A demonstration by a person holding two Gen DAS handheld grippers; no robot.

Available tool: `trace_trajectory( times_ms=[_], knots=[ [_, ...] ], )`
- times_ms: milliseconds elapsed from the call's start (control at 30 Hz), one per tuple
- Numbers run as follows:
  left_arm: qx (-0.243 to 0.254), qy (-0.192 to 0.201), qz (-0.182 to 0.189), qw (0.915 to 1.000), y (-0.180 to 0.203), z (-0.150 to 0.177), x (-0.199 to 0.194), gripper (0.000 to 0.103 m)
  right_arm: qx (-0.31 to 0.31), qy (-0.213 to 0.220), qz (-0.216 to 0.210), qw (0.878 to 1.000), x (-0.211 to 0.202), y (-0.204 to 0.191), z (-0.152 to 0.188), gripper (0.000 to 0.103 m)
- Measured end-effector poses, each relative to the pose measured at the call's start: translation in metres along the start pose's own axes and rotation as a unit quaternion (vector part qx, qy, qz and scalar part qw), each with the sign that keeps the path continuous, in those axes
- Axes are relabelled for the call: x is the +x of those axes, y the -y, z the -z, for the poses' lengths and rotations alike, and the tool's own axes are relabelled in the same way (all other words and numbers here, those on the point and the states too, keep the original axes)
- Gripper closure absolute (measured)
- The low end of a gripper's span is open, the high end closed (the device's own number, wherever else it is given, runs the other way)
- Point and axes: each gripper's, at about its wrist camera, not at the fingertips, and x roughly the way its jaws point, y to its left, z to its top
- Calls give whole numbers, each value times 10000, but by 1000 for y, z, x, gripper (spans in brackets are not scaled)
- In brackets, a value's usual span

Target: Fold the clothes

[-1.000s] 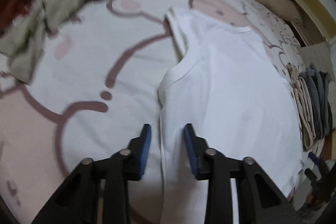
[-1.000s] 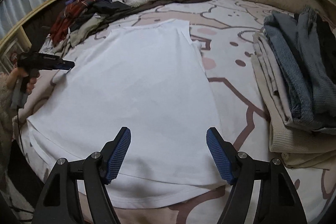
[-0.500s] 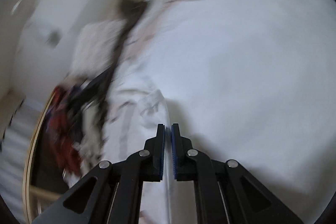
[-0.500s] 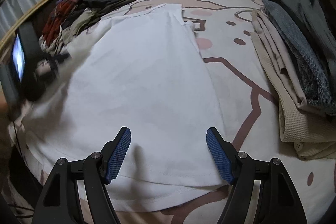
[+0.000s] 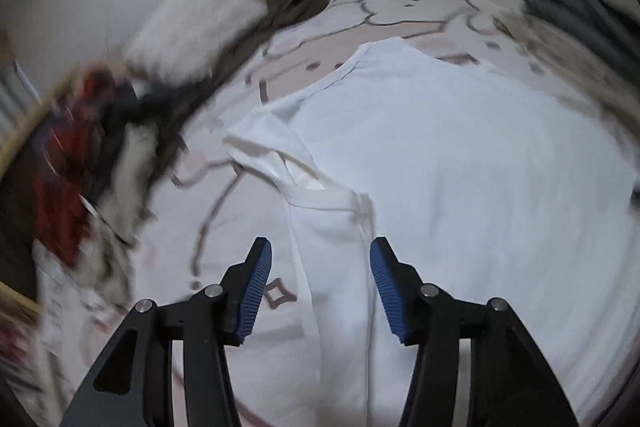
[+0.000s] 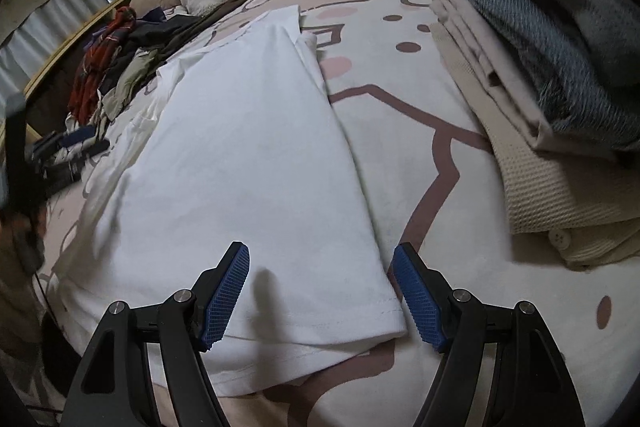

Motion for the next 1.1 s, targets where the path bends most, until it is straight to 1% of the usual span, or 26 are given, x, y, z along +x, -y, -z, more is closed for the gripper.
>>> trace_trajectory(
  times_ms=[133, 233, 267, 333, 367, 400, 433, 467, 567, 667, 767, 800, 833, 933, 967, 1000, 1067, 1100],
  knots=[
    [-458, -380, 422, 9973, -18, -15, 24, 51, -20, 24, -41, 10000, 1, 1, 1, 28],
    [-801, -663, 738, 9918, -32, -26, 42, 51, -36, 41, -72, 10000, 1, 2, 2, 28],
    [-914, -757, 842, 9893, -36, -30, 48, 53, -41, 47, -83, 9999, 1, 2, 3, 28],
    [-1065, -905, 954, 9856, -40, -30, 57, 62, -51, 59, -103, 9999, 2, 3, 3, 28],
    [-1133, -974, 1000, 9837, -41, -30, 61, 76, -56, 65, -114, 9999, 2, 3, 4, 28],
    [-1207, -1006, 1046, 9820, -44, -29, 62, 86, -60, 69, -123, 9999, 2, 3, 4, 28],
    [-1286, -1016, 1094, 9804, -47, -28, 62, 87, -65, 72, -130, 9999, 2, 4, 4, 28],
    [-1347, -986, 1090, 9799, -53, -26, 59, 90, -69, 75, -137, 9999, 2, 4, 4, 28],
    [-1500, -836, 958, 9805, -75, -20, 45, 91, -83, 77, -151, 9998, 3, 5, 5, 28],
    [-1702, -754, 607, 9806, -108, -7, 35, 91, -110, 78, -127, 9998, 3, 4, 5, 28],
    [-1905, -854, 249, 9776, -136, 9, 42, 91, -155, 77, -78, 9998, 4, 3, 6, 28],
    [-1971, -894, 133, 9762, -146, 14, 45, 87, -171, 74, -60, 9998, 4, 3, 6, 28],
    [-2036, -934, 18, 9746, -155, 19, 49, 85, -180, 68, -46, 9998, 4, 2, 6, 28],
    [-2228, -1052, -329, 9686, -183, 35, 58, 84, -95, 67, -88, 9999, -1, 3, 2, 28],
    [-2311, -1019, -308, 9671, -187, 39, 55, 84, 11, 83, -174, 9998, -5, 5, -1, 28],
    [-2405, -944, -210, 9658, -190, 42, 50, 84, 91, 138, -274, 9995, -11, 7, -5, 28],
    [-2590, -795, -15, 9626, -195, 48, 38, 84, 188, 344, -508, 9979, -28, 11, -19, 28],
    [-2501, -727, 82, 9655, -188, 49, 31, 84, 190, 440, -588, 9971, -35, 13, -27, 28]
  ],
)
